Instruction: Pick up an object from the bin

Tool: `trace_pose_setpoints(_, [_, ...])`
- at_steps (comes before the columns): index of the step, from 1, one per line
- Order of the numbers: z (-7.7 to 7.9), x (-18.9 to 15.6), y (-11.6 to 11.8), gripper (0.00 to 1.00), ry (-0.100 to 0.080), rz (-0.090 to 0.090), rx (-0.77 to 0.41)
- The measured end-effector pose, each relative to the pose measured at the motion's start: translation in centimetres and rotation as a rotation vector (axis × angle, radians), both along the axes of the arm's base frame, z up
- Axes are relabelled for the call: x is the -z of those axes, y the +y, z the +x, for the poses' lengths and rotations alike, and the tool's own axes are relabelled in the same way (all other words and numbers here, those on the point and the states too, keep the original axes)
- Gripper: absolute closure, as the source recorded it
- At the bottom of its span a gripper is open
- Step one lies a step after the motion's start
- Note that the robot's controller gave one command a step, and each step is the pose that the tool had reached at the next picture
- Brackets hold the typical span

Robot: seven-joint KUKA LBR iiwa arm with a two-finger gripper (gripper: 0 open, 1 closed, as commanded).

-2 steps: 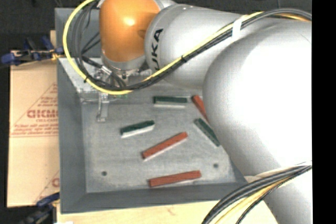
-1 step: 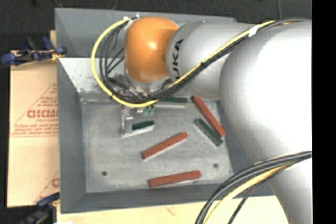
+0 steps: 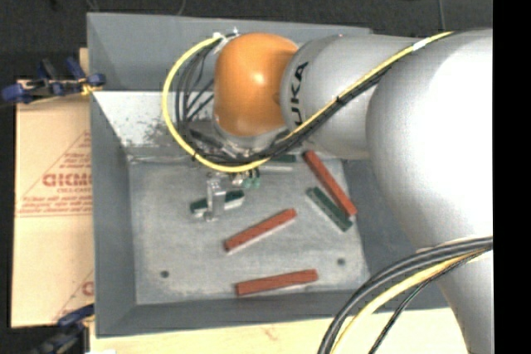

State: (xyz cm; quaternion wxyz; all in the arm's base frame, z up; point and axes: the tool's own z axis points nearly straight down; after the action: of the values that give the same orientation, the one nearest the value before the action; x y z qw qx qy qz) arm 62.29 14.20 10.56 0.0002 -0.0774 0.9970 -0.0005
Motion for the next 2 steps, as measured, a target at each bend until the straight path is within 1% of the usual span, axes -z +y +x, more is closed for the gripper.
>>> trace_pose_setpoints(1, [1.1,0.5,-2.9,0.00,-0.005,0.001,-0.085])
trace_pose_setpoints(2, [0.3,3.1,-3.2,0.00,-0.004,0.003,0.110])
